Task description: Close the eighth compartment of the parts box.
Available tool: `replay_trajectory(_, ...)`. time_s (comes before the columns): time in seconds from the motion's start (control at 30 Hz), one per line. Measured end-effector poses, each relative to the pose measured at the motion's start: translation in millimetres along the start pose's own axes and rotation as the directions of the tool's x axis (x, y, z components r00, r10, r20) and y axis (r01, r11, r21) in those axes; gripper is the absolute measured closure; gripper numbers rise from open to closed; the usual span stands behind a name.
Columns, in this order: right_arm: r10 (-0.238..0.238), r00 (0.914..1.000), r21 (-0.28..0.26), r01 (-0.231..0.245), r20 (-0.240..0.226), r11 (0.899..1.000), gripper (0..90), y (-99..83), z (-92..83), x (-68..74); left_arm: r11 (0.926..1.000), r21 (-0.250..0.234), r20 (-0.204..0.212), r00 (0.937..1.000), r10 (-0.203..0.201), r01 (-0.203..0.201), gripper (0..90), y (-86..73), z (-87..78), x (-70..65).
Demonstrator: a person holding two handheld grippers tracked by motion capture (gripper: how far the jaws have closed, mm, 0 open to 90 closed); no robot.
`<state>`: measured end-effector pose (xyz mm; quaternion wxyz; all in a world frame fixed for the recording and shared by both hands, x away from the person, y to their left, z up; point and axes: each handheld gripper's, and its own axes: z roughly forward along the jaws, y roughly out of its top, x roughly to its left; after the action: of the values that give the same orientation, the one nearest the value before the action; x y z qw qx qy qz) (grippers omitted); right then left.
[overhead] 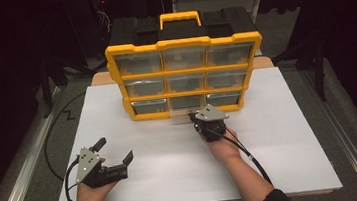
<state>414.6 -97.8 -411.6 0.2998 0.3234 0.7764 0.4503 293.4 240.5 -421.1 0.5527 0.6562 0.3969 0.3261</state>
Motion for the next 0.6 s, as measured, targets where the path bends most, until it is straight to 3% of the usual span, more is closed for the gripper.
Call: replay_trajectory(0.6, -0.016, 0.9996, 0.012, 0.015, 0.023, 1.0, 90.0, 4.1, 8.4, -4.4, 1.0, 0.0, 0.001, 1.0, 0.0, 0.0, 1.1, 0.2, -0.9, 0.2)
